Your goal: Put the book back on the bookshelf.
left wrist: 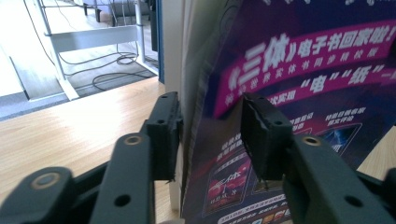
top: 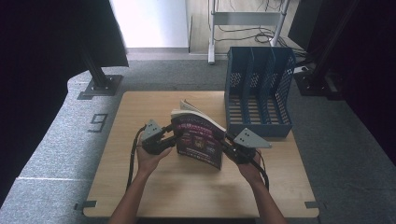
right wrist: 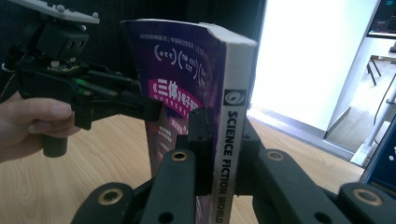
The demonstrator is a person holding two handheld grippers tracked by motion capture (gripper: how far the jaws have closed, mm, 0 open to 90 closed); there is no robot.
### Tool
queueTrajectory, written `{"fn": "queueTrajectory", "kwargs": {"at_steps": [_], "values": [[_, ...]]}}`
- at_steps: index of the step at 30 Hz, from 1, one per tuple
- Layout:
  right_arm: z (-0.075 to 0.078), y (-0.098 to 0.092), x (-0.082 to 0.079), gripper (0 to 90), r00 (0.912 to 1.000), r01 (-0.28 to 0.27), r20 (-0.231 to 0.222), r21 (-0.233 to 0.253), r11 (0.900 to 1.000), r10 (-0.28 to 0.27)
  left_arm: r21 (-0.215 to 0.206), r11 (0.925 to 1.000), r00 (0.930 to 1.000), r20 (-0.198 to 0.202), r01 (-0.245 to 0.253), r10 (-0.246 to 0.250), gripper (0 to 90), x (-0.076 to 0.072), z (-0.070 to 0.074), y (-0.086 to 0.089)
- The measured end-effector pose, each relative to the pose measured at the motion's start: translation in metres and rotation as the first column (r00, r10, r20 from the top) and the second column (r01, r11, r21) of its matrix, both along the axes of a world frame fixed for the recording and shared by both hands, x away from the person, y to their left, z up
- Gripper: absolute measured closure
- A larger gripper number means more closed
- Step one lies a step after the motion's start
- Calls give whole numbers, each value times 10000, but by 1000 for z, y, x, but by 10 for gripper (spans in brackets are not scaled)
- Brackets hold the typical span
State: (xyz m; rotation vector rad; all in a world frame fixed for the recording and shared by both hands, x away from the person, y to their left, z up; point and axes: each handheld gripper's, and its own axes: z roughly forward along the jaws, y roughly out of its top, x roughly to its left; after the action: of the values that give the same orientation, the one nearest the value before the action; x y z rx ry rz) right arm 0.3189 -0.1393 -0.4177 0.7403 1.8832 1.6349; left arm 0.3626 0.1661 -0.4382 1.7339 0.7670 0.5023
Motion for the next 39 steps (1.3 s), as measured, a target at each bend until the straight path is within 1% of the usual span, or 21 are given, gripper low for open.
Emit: {"fn": "queueTrajectory", "kwargs": {"at_steps": [3, 5, 8, 14, 17, 21, 29, 32, 36, 39], "values": [[0, 1, -2, 808, 10000, -37, 25, -41, 10000, 38, 26, 10000, 9999, -140, 66, -65, 503, 2, 5, 0], [0, 1, -2, 807, 10000, -77, 48, -88, 9999, 78, 35, 10000, 10000, -90, 24, -24, 470, 2, 8, 0], [1, 1, -3, 806, 9999, -123, 40, -114, 9999, 123, 27, 10000, 9999, -165, -17, 18, 417, 3, 11, -1], [1, -1, -3, 803, 9998, -192, 13, -187, 9996, 192, -115, 9998, 9997, -189, -139, 137, 372, 7, 16, 0], [1, -1, -3, 801, 9998, -174, 12, -194, 9997, 175, -121, 9999, 9994, -338, -43, 38, 369, 9, 16, -1], [0, 0, -5, 798, 9997, -229, 57, -181, 9996, 230, -53, 10000, 9990, -437, 47, -49, 363, 11, 15, -5], [0, 1, -6, 792, 9997, -252, 50, -160, 9996, 253, -80, 9999, 9988, -488, 78, -82, 328, 13, 16, -6], [0, 1, -5, 789, 9998, -212, 60, -147, 9997, 213, -94, 9999, 9981, -608, 110, -115, 327, 14, 16, -8], [-1, 0, -3, 788, 9998, -221, -17, -52, 9997, 221, -52, 9997, 9975, -658, 239, -241, 327, 14, 15, -12], [-1, 1, -3, 786, 9997, -245, -21, -74, 9997, 245, -62, 9995, 9972, -691, 296, -300, 327, 14, 15, -13]]}}
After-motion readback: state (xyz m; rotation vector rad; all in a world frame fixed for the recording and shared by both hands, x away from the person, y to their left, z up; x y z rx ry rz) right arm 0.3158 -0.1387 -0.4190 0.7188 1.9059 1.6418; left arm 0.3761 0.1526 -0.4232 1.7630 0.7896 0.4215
